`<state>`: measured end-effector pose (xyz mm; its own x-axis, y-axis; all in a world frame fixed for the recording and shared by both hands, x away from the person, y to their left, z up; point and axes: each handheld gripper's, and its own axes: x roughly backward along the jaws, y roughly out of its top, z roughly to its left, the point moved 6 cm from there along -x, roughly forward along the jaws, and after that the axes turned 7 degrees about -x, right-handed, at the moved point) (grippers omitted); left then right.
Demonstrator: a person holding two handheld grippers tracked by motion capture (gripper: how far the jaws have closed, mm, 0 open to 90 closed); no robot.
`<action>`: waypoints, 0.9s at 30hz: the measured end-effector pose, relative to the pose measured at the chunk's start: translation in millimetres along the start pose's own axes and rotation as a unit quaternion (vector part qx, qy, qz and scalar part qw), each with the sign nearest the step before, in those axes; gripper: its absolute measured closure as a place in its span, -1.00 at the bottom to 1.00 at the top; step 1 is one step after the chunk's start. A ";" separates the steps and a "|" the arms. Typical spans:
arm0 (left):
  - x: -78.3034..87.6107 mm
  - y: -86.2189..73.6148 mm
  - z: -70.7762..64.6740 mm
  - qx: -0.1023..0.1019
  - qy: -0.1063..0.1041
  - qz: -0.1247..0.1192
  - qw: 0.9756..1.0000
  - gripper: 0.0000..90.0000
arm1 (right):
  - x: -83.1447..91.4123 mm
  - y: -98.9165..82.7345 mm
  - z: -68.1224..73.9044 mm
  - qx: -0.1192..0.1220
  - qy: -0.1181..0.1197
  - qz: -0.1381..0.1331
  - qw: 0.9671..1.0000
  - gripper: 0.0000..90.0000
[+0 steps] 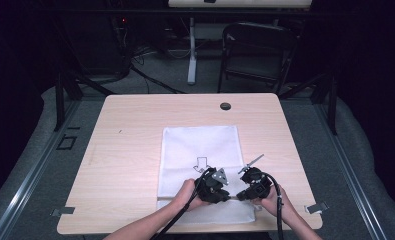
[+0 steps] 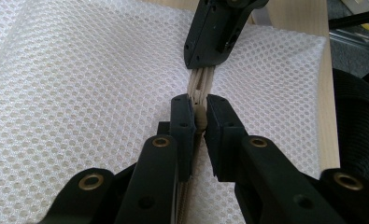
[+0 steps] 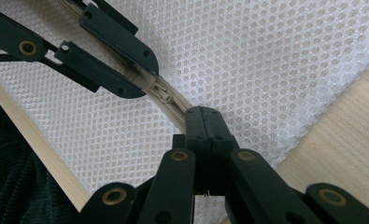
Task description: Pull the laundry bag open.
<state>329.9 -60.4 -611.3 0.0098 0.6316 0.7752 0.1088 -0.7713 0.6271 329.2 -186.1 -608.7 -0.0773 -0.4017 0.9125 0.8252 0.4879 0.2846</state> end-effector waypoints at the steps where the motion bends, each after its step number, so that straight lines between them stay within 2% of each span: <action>1: 0.0 0.0 0.0 0.002 -0.001 0.000 1.000 0.81 | 0.2 0.0 0.1 0.001 -0.003 0.002 1.000 1.00; 7: -0.4 0.4 -0.7 -0.003 -0.004 0.003 1.000 0.81 | 1.8 -0.8 -0.5 0.015 -0.012 0.020 1.000 1.00; 12: 0.5 0.3 0.2 -0.010 -0.005 0.002 1.000 0.81 | 1.6 -1.5 -0.3 0.010 -0.013 0.017 1.000 1.00; 15: 0.6 0.4 0.3 -0.011 -0.007 0.002 1.000 0.81 | 0.5 -1.8 3.3 0.007 -0.014 0.006 1.000 1.00; 17: 0.7 0.4 0.3 -0.011 -0.008 0.002 1.000 0.81 | 1.5 -2.2 3.0 0.019 -0.028 0.013 0.999 1.00; 23: 4.2 -1.6 1.7 -0.010 -0.010 0.004 1.000 0.81 | 2.8 -3.5 1.6 0.022 -0.030 0.022 0.999 1.00; 27: 5.1 -2.2 2.6 -0.012 -0.014 0.005 1.000 0.81 | 2.4 -3.7 2.7 0.019 -0.030 0.018 0.999 1.00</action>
<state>332.3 -55.3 -609.0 0.0388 0.6259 0.7789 0.0849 -0.7787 0.6216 324.5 -186.8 -606.8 -0.0817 -0.3374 0.9378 0.8066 0.5303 0.2611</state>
